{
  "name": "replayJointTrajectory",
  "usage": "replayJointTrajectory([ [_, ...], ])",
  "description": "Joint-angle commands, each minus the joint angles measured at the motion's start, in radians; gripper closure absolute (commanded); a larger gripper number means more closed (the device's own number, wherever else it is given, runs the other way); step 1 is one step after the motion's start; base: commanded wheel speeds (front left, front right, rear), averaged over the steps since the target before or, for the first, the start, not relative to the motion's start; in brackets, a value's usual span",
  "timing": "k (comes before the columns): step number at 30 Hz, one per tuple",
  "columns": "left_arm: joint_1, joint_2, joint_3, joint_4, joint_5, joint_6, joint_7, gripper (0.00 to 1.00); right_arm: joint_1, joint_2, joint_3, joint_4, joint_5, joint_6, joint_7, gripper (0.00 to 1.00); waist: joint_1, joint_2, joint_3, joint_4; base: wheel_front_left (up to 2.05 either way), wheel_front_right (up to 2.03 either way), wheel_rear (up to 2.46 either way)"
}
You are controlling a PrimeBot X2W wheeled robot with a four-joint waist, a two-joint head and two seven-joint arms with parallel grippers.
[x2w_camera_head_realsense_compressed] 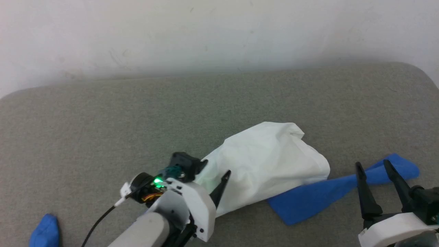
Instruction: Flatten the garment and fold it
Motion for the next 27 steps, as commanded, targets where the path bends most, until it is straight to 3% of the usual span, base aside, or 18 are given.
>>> replayJointTrajectory([
  [1,-0.038,-0.013,-0.025,0.038,0.001,-0.027,0.032,0.0,-0.014,0.002,0.004,0.004,0.008,-0.001,-0.009,0.0,-0.0001,0.0,0.014,-0.021,0.0,0.0,0.0],
  [4,-0.084,-0.033,-0.066,0.103,-0.016,-0.078,0.101,0.0,-0.017,0.002,0.007,0.014,0.014,-0.001,-0.016,0.0,-0.0001,0.0,0.023,-0.035,0.0,0.0,0.0],
  [5,-0.098,-0.035,-0.074,0.12,-0.017,-0.091,0.114,0.44,-0.018,0.002,0.008,0.018,0.016,-0.001,-0.018,0.0,-0.0001,0.0,0.025,-0.039,0.0,0.0,0.0],
  [6,-0.113,-0.038,-0.076,0.129,-0.019,-0.104,0.115,1.0,-0.02,0.002,0.01,0.021,0.018,-0.001,-0.02,0.0,-0.0001,0.0,0.029,-0.044,0.0,0.0,0.0],
  [9,-0.155,-0.037,-0.055,0.141,-0.024,-0.122,0.091,1.0,-0.026,0.002,0.009,0.031,0.022,-0.001,-0.027,0.0,-0.0001,0.0,0.032,-0.054,0.0,0.0,0.0],
  [17,-0.327,0.019,0.089,0.189,-0.01,-0.097,-0.006,1.0,-0.051,0.002,0.024,0.042,0.025,-0.001,-0.038,0.0,-0.0001,0.0,0.066,-0.079,0.0,0.0,0.0],
  [27,-0.565,0.058,0.19,0.537,-0.027,-0.138,-0.068,1.0,-0.126,0.002,0.083,0.074,0.034,-0.001,-0.066,0.0,-0.0001,0.0,0.188,-0.172,0.0,0.0,0.0],
])
